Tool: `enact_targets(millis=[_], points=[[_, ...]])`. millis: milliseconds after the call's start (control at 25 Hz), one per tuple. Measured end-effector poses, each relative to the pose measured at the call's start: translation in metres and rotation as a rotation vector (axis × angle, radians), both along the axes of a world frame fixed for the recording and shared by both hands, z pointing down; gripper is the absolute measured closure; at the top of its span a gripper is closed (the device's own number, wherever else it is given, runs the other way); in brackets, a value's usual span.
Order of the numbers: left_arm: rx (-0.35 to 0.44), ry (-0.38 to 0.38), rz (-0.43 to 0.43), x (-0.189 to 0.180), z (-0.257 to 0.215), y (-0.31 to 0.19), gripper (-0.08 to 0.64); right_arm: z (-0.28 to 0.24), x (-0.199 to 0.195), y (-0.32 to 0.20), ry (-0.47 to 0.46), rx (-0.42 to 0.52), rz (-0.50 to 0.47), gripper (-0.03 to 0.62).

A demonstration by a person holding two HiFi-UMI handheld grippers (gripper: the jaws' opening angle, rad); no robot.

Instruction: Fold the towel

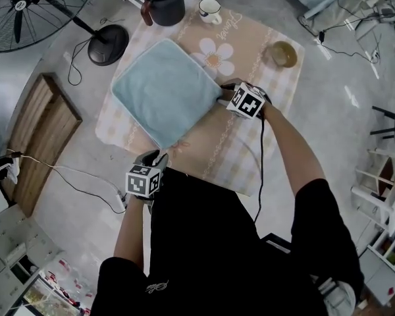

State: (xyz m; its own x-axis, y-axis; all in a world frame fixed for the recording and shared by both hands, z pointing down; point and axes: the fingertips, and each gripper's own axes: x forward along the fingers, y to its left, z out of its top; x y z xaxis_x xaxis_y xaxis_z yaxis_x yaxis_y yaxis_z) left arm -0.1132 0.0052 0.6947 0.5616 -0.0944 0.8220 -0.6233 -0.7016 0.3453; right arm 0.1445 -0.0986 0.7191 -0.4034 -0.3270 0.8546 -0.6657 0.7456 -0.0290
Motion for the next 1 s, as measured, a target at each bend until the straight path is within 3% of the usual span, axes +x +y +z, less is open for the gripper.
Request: enact_targets(millis=[160,360,440,520,720,1000], points=[[0.027,-0.026,0.002,0.002,0.006,-0.011,0.420,-0.002,-0.007,0.008,-0.005,0.015,-0.021,0.503],[0.006,0.018,0.028,0.017,0.013,-0.018,0.423,-0.003,-0.003,0.018,-0.033,0.025,-0.002,0.509],[0.002,0.003,0.052,0.017,0.016,-0.017,0.448,-0.005,-0.001,0.023,-0.043,0.025,0.008,0.509],[0.003,-0.010,0.075,0.017,0.016,-0.016,0.529,-0.006,0.000,0.027,-0.051,0.024,0.012,0.509],[-0.014,-0.011,0.141,0.009,0.010,-0.005,0.538,-0.007,0.005,0.043,-0.067,0.011,0.024,0.515],[-0.059,0.082,0.051,-0.014,-0.009,-0.010,0.541,-0.027,0.000,0.058,-0.120,-0.010,0.048,0.520]])
